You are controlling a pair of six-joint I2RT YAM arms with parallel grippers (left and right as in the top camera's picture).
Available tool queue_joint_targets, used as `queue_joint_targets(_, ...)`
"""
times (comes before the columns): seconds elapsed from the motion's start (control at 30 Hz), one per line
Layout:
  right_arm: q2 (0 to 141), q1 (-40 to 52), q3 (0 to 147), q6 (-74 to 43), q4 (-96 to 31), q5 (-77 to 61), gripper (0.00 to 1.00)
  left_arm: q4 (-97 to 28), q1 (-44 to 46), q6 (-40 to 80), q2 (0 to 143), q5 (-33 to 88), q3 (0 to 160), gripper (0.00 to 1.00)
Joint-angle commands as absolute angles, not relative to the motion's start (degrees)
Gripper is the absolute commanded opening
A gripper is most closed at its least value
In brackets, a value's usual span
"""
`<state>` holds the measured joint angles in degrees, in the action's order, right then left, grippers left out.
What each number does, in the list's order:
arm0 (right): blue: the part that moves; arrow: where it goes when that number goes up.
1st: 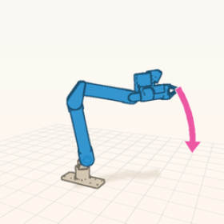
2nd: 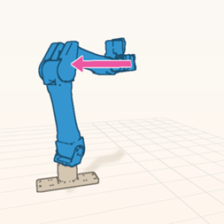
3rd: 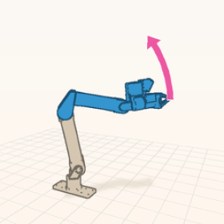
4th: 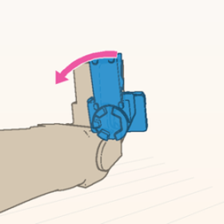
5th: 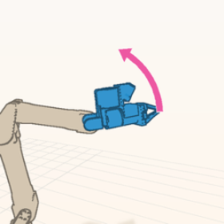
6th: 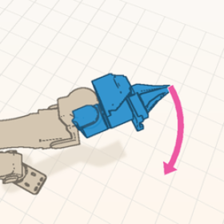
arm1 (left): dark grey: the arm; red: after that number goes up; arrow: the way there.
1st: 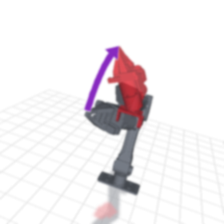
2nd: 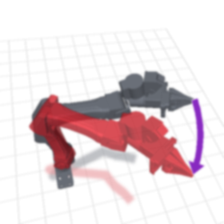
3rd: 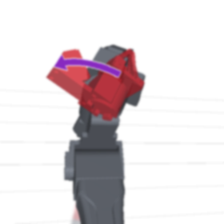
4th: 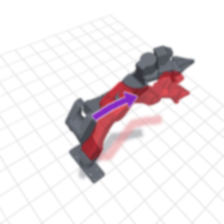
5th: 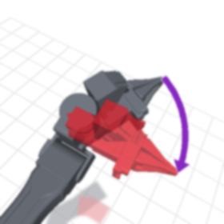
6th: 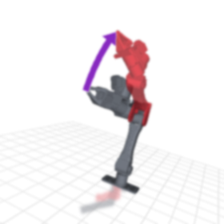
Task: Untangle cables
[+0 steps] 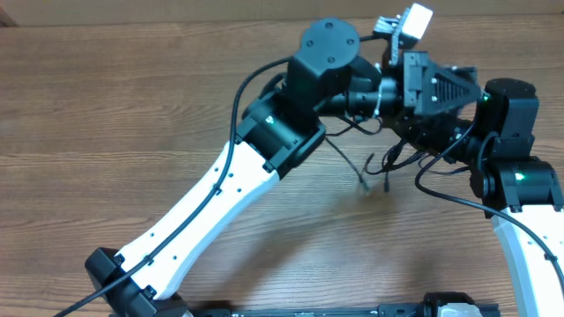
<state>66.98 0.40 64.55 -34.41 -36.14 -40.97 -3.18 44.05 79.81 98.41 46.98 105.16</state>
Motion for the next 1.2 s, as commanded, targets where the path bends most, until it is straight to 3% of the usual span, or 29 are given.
queue_joint_targets(0.0,66.39,0.64,64.55,-32.51,-37.56,-41.19,0.62,-2.79,40.42,79.83,97.08,48.03,106.24,0.04)
queue_joint_targets(0.17,63.68,0.64,64.55,-26.17,-40.51,-42.35,0.64,-2.83,35.86,74.00,97.08,48.58,106.24,0.04)
queue_joint_targets(0.5,55.61,0.64,64.55,-1.34,-40.88,-47.94,0.70,-2.90,34.00,53.30,97.08,50.85,106.24,0.04)
queue_joint_targets(0.67,53.69,0.64,64.55,-0.75,-40.86,-48.14,0.69,-3.01,33.87,47.13,97.08,50.33,106.24,0.04)
queue_joint_targets(0.77,53.45,0.64,64.55,-0.73,-40.84,-48.10,0.64,-2.98,33.87,47.13,97.08,51.09,106.24,0.04)
queue_joint_targets(0.87,53.45,0.54,64.55,0.14,-40.51,-45.10,0.66,-3.18,33.82,46.46,97.08,52.60,106.24,0.04)
queue_joint_targets(1.17,53.47,0.54,64.55,21.52,-36.49,-27.83,0.66,-3.16,33.67,43.22,97.08,59.68,106.24,0.04)
